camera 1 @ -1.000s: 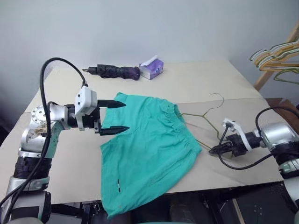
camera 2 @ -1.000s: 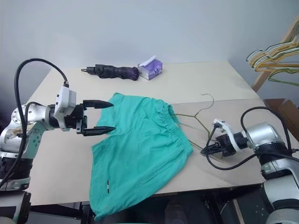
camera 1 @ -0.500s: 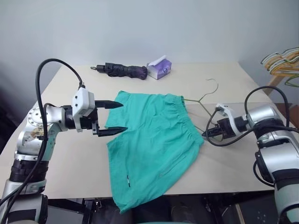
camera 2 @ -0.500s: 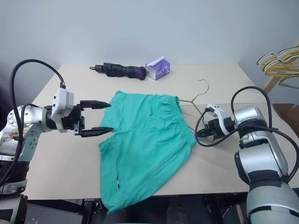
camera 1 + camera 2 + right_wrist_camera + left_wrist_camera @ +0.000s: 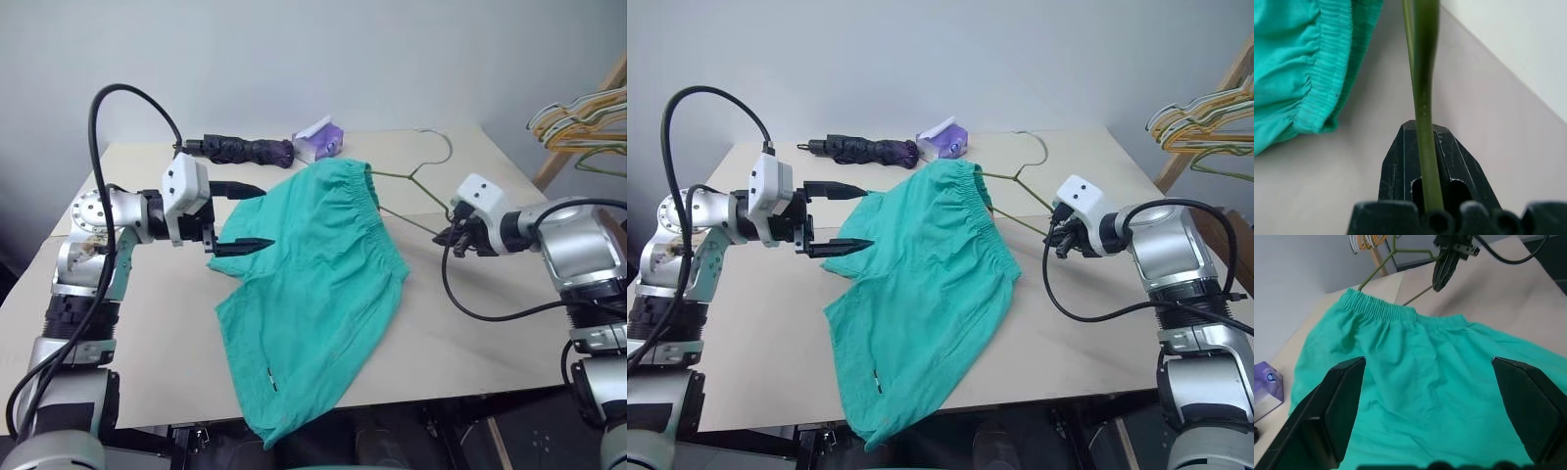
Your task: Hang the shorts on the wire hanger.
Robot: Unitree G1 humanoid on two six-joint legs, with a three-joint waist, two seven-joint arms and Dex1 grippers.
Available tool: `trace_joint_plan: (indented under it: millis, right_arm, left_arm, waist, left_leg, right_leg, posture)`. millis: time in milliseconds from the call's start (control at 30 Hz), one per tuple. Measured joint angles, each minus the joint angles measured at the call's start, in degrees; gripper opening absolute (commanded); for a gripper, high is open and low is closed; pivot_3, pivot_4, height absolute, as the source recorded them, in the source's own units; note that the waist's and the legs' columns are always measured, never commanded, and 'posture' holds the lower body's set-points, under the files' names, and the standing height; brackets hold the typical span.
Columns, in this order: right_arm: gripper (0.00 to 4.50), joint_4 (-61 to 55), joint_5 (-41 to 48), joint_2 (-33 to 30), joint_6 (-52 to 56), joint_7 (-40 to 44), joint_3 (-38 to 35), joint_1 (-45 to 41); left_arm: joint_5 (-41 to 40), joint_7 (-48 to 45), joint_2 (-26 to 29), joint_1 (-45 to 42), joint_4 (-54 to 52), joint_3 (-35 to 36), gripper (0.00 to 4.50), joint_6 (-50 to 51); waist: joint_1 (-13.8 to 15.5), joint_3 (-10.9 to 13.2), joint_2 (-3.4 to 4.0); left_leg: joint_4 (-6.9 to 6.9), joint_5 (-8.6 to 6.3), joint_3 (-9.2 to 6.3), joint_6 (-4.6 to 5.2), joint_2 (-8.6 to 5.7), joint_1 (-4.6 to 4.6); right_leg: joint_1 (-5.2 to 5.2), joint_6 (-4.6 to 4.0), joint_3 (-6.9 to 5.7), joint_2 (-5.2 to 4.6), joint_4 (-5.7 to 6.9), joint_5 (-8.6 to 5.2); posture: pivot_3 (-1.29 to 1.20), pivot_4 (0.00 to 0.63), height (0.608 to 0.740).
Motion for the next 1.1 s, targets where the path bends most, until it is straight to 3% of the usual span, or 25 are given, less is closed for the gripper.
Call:
trace_joint_plan:
  millis: [233,533,700,867,1100]
  right_arm:
    - [0.00,-19.6,-0.5,-2.4,6.2,-0.6,4.8,2.4]
    - [0.00,-24.7,2.0,-2.4,10.4,1.1,7.5,0.5]
    - [0.00,-26.9,5.4,-3.7,11.9,3.6,7.6,-0.4]
    - [0.00,-27.9,8.8,-4.2,13.7,4.6,7.4,-1.0]
    - [0.00,-27.9,12.1,-4.9,16.1,4.4,6.8,-2.1]
  left_arm:
    - [2.5,-6.4,-2.4,-13.5,13.9,-0.8,4.47,-10.6]
    - [11.2,-14.3,-5.8,-17.3,28.3,-7.6,4.47,-28.3]
    - [16.3,-13.2,-6.6,-17.5,34.2,-9.6,4.47,-37.0]
    - [19.2,-13.3,-7.1,-18.4,37.6,-11.2,3.27,-41.5]
    - [19.1,-13.3,-7.8,-19.1,39.2,-11.0,0.98,-41.9]
  waist:
    - [-2.1,0.0,0.00]
    - [-4.9,0.0,-0.01]
    - [-5.9,0.0,-0.01]
    - [-6.1,0.0,-0.01]
    - [-6.1,0.0,-0.01]
  left_leg:
    - [0.06,-0.01,-0.05,0.01,0.00,-0.09]
    - [0.06,0.00,-0.14,0.01,0.00,-0.08]
    - [0.06,-0.01,-0.19,0.01,0.00,-0.10]
    - [0.06,-0.01,-0.20,0.01,0.00,-0.08]
    - [0.06,-0.01,-0.23,0.02,0.00,-0.12]
  right_leg:
    - [0.00,0.01,-0.03,0.00,-0.08,0.00]
    - [0.00,0.01,-0.05,0.00,0.02,-0.01]
    - [-0.01,0.02,-0.07,0.00,0.03,-0.01]
    - [-0.01,0.03,-0.07,-0.01,0.06,-0.01]
    - [-0.04,0.03,-0.08,-0.01,0.05,-0.01]
  posture:
    - [-0.14,0.000,0.740]
    - [-0.15,0.000,0.740]
    - [-0.16,0.000,0.740]
    - [-0.17,0.000,0.740]
    - [-0.17,0.000,0.740]
